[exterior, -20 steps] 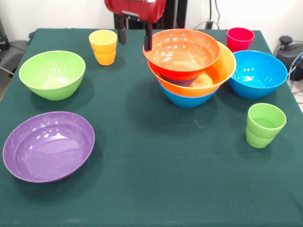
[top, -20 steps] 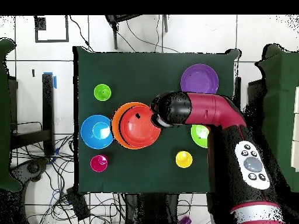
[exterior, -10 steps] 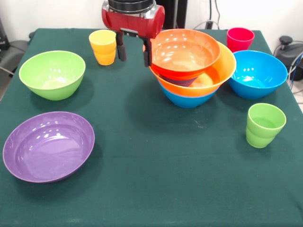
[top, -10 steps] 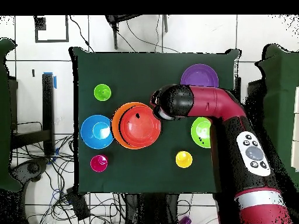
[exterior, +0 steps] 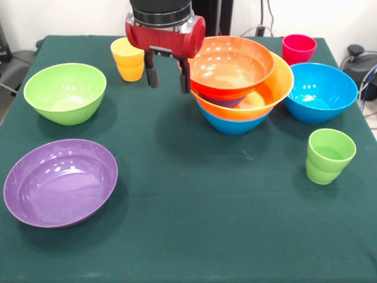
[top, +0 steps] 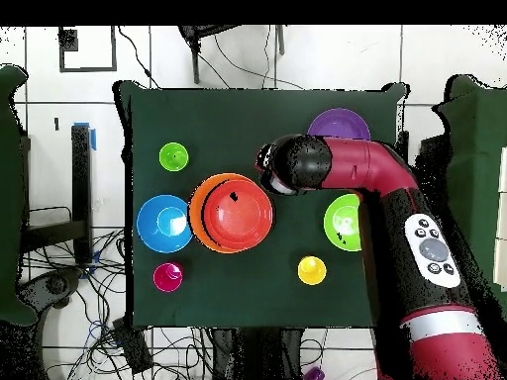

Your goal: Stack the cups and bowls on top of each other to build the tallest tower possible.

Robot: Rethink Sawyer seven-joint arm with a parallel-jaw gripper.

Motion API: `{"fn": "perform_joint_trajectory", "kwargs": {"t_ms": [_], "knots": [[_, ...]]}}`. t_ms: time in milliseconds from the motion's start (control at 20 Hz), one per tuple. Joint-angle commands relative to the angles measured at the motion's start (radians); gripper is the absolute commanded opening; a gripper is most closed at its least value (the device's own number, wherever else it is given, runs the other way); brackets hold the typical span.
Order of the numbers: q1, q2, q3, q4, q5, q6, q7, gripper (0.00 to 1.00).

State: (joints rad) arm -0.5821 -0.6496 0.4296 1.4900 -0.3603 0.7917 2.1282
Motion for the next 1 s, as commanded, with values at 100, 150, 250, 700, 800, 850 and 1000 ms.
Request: {"fn": "perform_joint_trajectory", "kwargs": {"t_ms": [100, 150, 250, 700, 800, 850, 1000], "knots": [[-0.023, 0.056, 0.084, -0.071, -0.092, 0.066, -0.315, 1.00], [-0.026, 0.056, 0.087, -0.078, -0.094, 0.075, -0.321, 1.00], [-0.033, 0.055, 0.094, -0.090, -0.098, 0.093, -0.335, 1.00], [-0.080, -0.017, 0.106, -0.086, -0.096, 0.189, -0.401, 1.00], [-0.092, -0.028, 0.111, -0.080, -0.097, 0.199, -0.414, 1.00], [-0.096, -0.028, 0.113, -0.081, -0.099, 0.203, -0.418, 1.00], [-0.101, -0.022, 0.119, -0.095, -0.108, 0.216, -0.431, 1.00]]}}
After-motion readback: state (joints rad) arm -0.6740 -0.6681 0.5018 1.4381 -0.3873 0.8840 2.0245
